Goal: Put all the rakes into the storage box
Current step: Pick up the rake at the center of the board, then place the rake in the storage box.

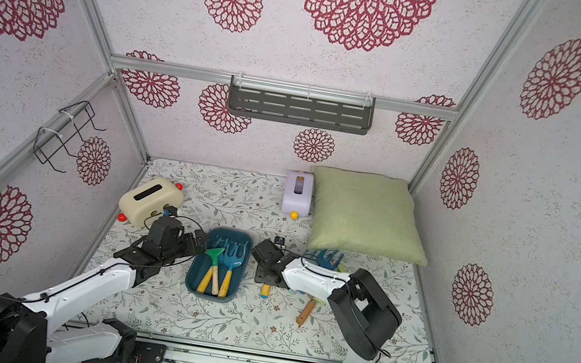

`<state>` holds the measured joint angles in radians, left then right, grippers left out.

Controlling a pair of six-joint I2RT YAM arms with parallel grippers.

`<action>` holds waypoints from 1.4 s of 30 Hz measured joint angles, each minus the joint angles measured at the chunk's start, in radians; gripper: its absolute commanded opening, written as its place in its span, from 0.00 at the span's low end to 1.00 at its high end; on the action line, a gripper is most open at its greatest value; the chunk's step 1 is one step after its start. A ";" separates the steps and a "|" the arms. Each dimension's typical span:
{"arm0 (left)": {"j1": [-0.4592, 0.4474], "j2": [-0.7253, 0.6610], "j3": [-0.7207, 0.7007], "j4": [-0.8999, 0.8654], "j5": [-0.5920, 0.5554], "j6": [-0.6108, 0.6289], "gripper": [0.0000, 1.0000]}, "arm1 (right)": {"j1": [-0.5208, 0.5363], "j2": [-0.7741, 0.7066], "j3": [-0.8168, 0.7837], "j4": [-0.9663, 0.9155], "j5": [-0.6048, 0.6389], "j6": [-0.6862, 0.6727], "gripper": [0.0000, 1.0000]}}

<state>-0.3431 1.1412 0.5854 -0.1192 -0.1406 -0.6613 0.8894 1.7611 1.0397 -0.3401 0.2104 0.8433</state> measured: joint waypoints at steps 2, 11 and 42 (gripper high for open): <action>0.000 -0.005 0.000 0.013 0.005 0.000 0.99 | 0.001 0.028 0.012 -0.007 0.005 0.010 0.46; 0.001 -0.005 0.000 0.020 0.017 0.000 1.00 | 0.005 0.057 0.058 -0.048 0.026 0.048 0.15; 0.002 -0.134 -0.046 0.024 -0.055 -0.002 0.98 | 0.175 -0.032 0.159 0.060 -0.200 0.136 0.09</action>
<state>-0.3412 1.0077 0.5392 -0.0948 -0.1951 -0.6636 1.0641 1.7294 1.1988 -0.2802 0.0109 0.9794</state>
